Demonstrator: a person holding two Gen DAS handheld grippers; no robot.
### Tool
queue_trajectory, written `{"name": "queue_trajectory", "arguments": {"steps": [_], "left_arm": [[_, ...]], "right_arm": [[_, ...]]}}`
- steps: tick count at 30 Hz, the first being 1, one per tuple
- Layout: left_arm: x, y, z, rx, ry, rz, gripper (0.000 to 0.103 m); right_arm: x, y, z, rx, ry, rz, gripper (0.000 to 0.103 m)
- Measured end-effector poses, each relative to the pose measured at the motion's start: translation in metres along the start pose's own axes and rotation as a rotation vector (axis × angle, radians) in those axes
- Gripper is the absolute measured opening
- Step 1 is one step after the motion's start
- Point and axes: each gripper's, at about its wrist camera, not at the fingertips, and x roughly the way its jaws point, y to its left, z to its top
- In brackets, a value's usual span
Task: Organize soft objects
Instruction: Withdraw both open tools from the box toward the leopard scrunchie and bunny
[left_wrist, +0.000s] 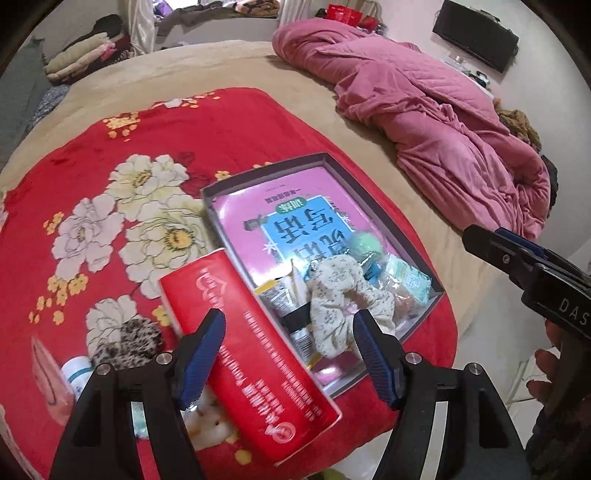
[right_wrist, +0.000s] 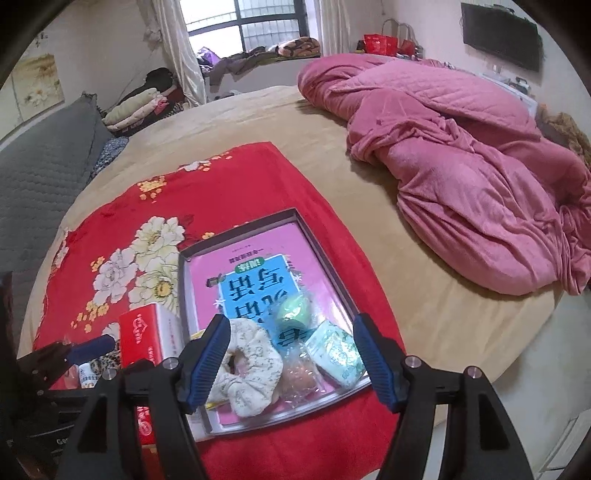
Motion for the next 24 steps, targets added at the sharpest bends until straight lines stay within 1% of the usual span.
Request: {"name": "queue_trajectory", "arguments": {"steps": [6, 12, 14, 24], "left_arm": [[-0.03, 0.016, -0.012, -0.009, -0.025, 0.01, 0.073], [-0.066, 0.039, -0.018, -0.031, -0.074, 0.031, 0.073], [-0.078, 0.049, -0.019, -0.044, -0.087, 0.035, 0.073], [-0.149, 0.111, -0.032, -0.11, -0.184, 0.111, 0.073]], "right_arm": [[-0.014, 0.013, -0.003, -0.035, -0.014, -0.014, 0.069], [-0.031, 0.027, -0.003, -0.036, -0.042, -0.001, 0.069], [-0.036, 0.033, -0.003, -0.042, -0.048, 0.011, 0.069], [-0.072, 0.071, -0.003, -0.105, -0.108, 0.049, 0.069]]}}
